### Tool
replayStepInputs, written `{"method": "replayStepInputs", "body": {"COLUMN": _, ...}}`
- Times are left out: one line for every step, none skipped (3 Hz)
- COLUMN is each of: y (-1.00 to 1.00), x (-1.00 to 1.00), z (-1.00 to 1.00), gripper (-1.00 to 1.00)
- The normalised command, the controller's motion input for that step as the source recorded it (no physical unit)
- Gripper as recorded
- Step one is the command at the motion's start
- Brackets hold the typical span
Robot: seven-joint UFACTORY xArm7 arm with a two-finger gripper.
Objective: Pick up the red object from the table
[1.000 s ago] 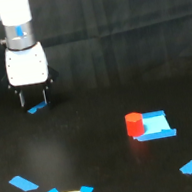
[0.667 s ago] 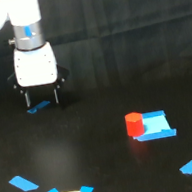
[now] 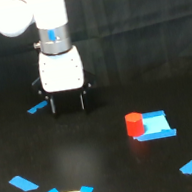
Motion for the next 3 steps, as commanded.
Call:
{"method": "replayStepInputs", "body": {"y": -0.34, "x": 0.5, "z": -0.61, "gripper": -0.65}}
{"method": "replayStepInputs", "body": {"y": -0.38, "x": 0.73, "z": -0.61, "gripper": -0.56}}
{"method": "replayStepInputs", "body": {"y": -0.11, "x": 1.0, "z": -0.61, "gripper": -0.34}}
